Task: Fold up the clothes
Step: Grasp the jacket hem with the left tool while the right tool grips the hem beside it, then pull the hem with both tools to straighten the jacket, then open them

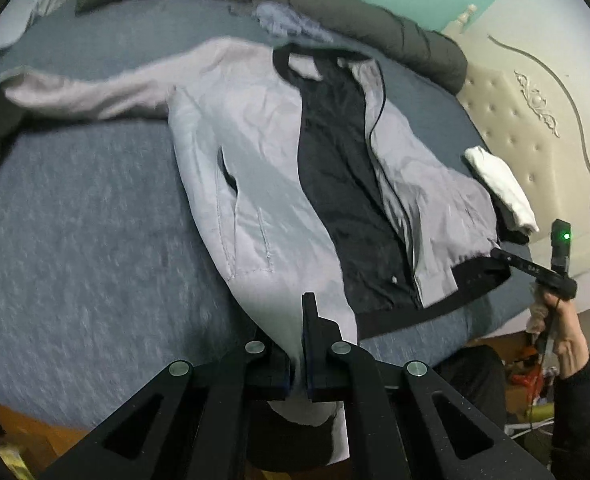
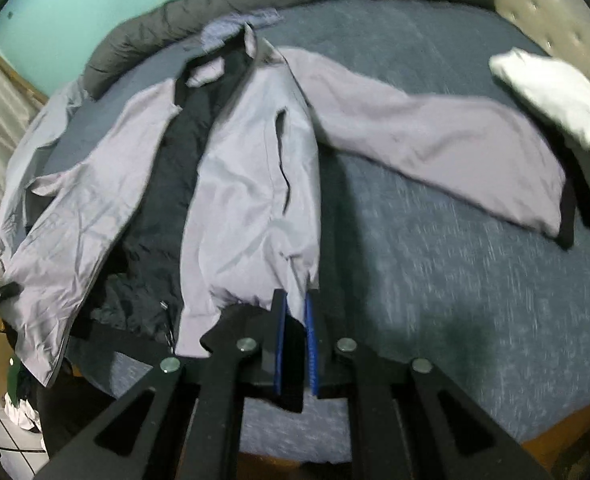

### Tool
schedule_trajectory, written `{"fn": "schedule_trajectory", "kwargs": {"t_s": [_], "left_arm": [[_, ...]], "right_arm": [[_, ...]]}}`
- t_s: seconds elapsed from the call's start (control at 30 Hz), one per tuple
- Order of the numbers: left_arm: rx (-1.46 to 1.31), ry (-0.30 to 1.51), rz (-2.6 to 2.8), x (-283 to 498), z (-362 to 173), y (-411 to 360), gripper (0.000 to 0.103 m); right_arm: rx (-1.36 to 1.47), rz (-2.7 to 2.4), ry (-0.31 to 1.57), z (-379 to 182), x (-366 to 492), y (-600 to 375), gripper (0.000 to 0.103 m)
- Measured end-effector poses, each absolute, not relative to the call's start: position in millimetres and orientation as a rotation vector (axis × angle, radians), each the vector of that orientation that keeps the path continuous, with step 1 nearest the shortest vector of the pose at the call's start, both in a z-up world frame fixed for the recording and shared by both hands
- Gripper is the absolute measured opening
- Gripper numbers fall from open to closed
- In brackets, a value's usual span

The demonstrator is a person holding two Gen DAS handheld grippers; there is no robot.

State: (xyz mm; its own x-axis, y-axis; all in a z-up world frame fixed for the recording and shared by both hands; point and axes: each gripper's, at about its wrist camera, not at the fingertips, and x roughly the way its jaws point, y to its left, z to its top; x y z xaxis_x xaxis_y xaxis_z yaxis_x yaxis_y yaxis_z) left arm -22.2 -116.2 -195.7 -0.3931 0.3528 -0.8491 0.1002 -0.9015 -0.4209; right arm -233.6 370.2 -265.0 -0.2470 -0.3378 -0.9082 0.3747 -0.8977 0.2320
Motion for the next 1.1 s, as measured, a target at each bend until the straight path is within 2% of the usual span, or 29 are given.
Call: {"fn": "schedule_trajectory", "kwargs": {"t_s": [0.13, 0.2, 0.23, 0.33, 0.4, 0.47, 0.53, 0.8, 1.1], "left_arm": [[-1.724, -0.643, 2.378, -23, -227, -116, 0.004], [-1.767, -0.659, 2.366, -22, -242, -119, 0.004], [-1.781, -0.666, 2.365, -20, -247, -120, 0.004], [-1.799, -0.7, 2.368, -18, -253, -129, 0.007], [-1.788, -0.715, 2.402, -17, -247, -138, 0.022], [-1.765, -0.709, 2.452, -15, -238, -147, 0.032], [-1.743, -0.712, 2.493, -16, -231, -153, 0.039], [-1.645, -0.653, 2.564, -25, -220, -139, 0.04], [-1.582, -0.63, 2.596, -27, -219, -137, 0.044]], "right_arm": [[1.627, -2.17, 0.045, -289, -234, 377, 0.01], [1.642, -2.189, 0.034, -294, -234, 381, 0.013], [1.648, -2.209, 0.033, -295, -233, 383, 0.019], [1.588, -2.277, 0.064, -282, -231, 383, 0.024], [1.495, -2.315, 0.124, -265, -228, 374, 0.03], [1.423, -2.3, 0.127, -254, -225, 364, 0.032], [1.389, -2.261, 0.137, -249, -222, 349, 0.033], [1.372, -2.08, 0.191, -275, -217, 271, 0.038], [1.429, -2.021, 0.203, -313, -236, 226, 0.039]]}}
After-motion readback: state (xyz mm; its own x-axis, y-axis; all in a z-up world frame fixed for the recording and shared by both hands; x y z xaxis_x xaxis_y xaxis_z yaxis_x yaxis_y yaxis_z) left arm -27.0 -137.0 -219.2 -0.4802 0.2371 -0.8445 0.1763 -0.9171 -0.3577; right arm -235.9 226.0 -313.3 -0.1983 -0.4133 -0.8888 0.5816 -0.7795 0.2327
